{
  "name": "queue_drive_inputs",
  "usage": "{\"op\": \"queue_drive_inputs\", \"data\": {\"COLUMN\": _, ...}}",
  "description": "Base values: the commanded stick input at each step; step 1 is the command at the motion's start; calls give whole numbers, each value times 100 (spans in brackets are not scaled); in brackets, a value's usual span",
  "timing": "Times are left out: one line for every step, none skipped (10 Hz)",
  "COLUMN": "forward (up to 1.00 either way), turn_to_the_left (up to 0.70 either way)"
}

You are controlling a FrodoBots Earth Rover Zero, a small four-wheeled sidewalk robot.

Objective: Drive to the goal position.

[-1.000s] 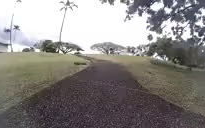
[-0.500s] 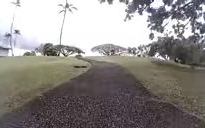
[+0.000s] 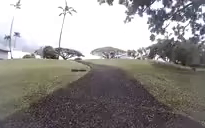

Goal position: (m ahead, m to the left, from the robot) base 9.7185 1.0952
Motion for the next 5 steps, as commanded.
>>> {"op": "queue_drive_inputs", "data": {"forward": 68, "turn_to_the_left": -29}}
{"op": "queue_drive_inputs", "data": {"forward": 69, "turn_to_the_left": -13}}
{"op": "queue_drive_inputs", "data": {"forward": 69, "turn_to_the_left": -5}}
{"op": "queue_drive_inputs", "data": {"forward": 69, "turn_to_the_left": -2}}
{"op": "queue_drive_inputs", "data": {"forward": 68, "turn_to_the_left": -2}}
